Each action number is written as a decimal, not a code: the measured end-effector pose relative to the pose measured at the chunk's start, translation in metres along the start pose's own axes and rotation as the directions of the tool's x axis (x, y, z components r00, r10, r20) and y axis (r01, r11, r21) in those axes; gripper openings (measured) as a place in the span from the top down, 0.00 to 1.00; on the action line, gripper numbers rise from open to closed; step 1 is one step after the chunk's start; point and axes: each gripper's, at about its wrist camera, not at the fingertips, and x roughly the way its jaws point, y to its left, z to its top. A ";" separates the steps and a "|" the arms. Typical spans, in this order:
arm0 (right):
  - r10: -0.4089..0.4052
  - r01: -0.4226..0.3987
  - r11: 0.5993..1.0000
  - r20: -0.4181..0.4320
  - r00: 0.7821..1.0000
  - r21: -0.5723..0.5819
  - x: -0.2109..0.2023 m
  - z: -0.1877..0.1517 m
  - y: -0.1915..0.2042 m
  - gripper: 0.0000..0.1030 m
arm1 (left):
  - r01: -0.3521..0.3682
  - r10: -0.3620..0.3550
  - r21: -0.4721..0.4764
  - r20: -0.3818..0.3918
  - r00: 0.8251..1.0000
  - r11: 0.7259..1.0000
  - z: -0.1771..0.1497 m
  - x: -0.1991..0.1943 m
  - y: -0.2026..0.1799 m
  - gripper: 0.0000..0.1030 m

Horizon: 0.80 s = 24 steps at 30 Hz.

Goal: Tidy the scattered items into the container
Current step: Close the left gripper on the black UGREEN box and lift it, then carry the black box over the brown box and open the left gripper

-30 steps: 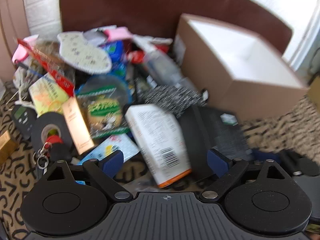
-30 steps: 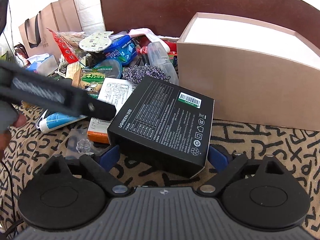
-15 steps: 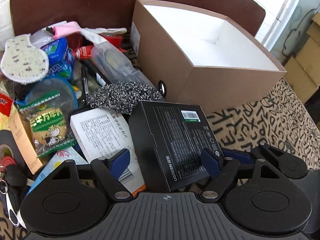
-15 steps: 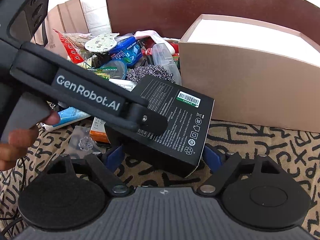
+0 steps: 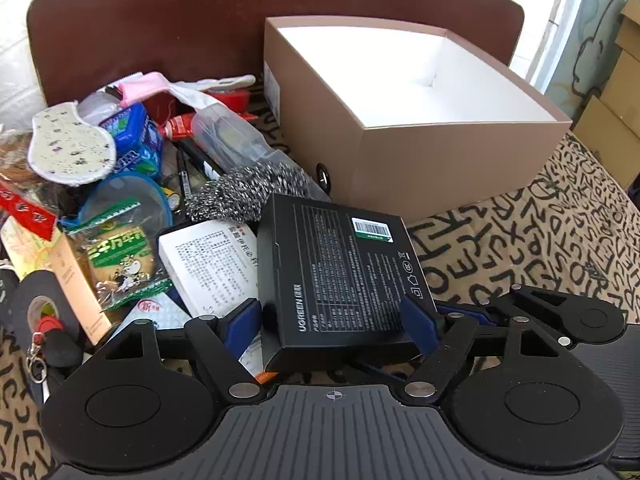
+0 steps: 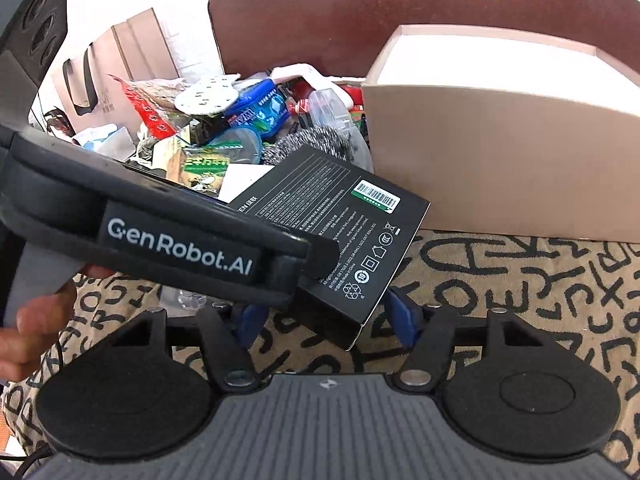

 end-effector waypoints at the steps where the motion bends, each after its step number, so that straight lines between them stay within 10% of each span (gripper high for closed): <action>1: 0.000 0.000 1.000 0.004 1.000 -0.006 -0.002 0.000 0.002 0.36 | -0.008 0.008 0.002 0.008 1.000 1.000 -0.001 -0.004 -0.001 0.21; 24: -0.032 0.058 0.994 0.253 0.967 -0.096 -0.100 0.055 0.001 0.44 | -0.011 -0.007 0.057 0.299 0.954 0.998 0.061 -0.094 -0.039 0.20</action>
